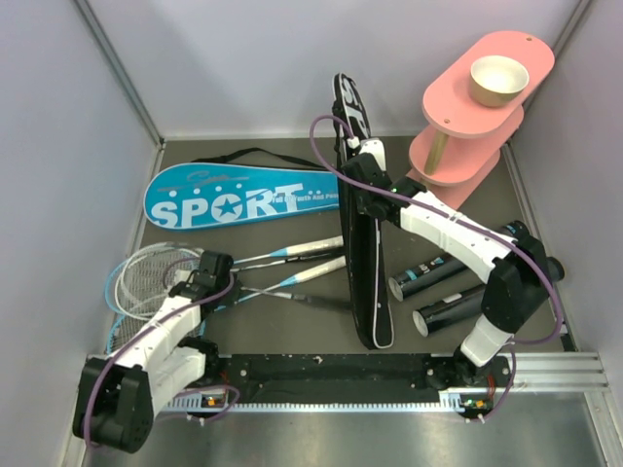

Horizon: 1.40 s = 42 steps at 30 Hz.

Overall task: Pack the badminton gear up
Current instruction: Pick up the racket from the center of the board, then place the racket in the racket bag.

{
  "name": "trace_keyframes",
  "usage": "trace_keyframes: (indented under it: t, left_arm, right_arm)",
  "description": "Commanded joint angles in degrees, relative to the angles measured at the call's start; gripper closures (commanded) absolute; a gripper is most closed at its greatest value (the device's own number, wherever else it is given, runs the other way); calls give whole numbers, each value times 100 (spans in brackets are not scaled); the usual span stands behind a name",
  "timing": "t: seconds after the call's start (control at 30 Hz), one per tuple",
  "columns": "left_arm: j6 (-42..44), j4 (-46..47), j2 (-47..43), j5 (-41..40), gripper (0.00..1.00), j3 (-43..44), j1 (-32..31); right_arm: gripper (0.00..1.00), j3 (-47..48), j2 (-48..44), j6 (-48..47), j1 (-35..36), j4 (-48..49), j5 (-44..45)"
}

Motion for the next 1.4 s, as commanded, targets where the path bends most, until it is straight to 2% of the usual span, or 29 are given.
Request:
trace_keyframes:
  t: [0.0, 0.07, 0.2, 0.23, 0.27, 0.33, 0.4, 0.53, 0.6, 0.63, 0.67, 0.73, 0.9, 0.97, 1.13, 1.37]
  left_arm:
    - [457, 157, -336, -216, 100, 176, 24]
    - [721, -353, -723, -417, 100, 440, 24]
    - [2161, -1240, -1549, -786, 100, 1116, 24]
    - [2442, -1311, -1837, -831, 100, 1405, 24]
    - [3089, -1260, -1953, -831, 100, 1555, 24]
    - [3699, -1215, -1955, -621, 100, 2107, 16]
    - [4420, -1443, -1640, -402, 100, 2609, 7]
    - [5546, -1567, -298, 521, 100, 3884, -220]
    - [6100, -1750, 196, 278, 100, 4514, -789]
    - [6223, -1813, 677, -168, 100, 4728, -1002]
    - [6572, -1831, 908, -172, 100, 4939, -1248]
    - [6768, -1875, 1498, -163, 100, 5537, -1381]
    - [7726, -989, 1938, -189, 100, 5872, -1742]
    - [8007, -1048, 2157, -338, 100, 6091, -1873]
    - [8281, -1337, 2729, -444, 100, 6504, -2163]
    - [8088, -1523, 3222, -857, 100, 6672, -2673]
  right_arm:
    - [100, 122, -267, 66, -30, 307, 79]
    - [100, 148, -171, 119, -21, 334, 97]
    - [100, 333, 31, 76, -30, 351, 228]
    - [100, 377, 84, 58, -21, 343, 264]
    - [100, 464, 110, 49, -30, 351, 316]
    - [100, 552, 137, 49, -56, 351, 396]
    - [100, 780, 251, 92, -144, 334, 413]
    - [100, 1255, 576, 277, -354, 308, 492]
    - [100, 1606, 856, 400, -416, 316, 598]
    - [100, 1738, 962, 418, -469, 325, 607]
    - [100, 2000, 1085, 435, -504, 316, 624]
    - [100, 2248, 1358, 523, -618, 264, 624]
    - [100, 2916, 1631, 831, -768, 123, 501]
    - [100, 3214, 1710, 884, -812, 44, 536]
    - [100, 3847, 1938, 813, -839, 17, 703]
    - [100, 3875, 1816, 1181, -847, -9, 1011]
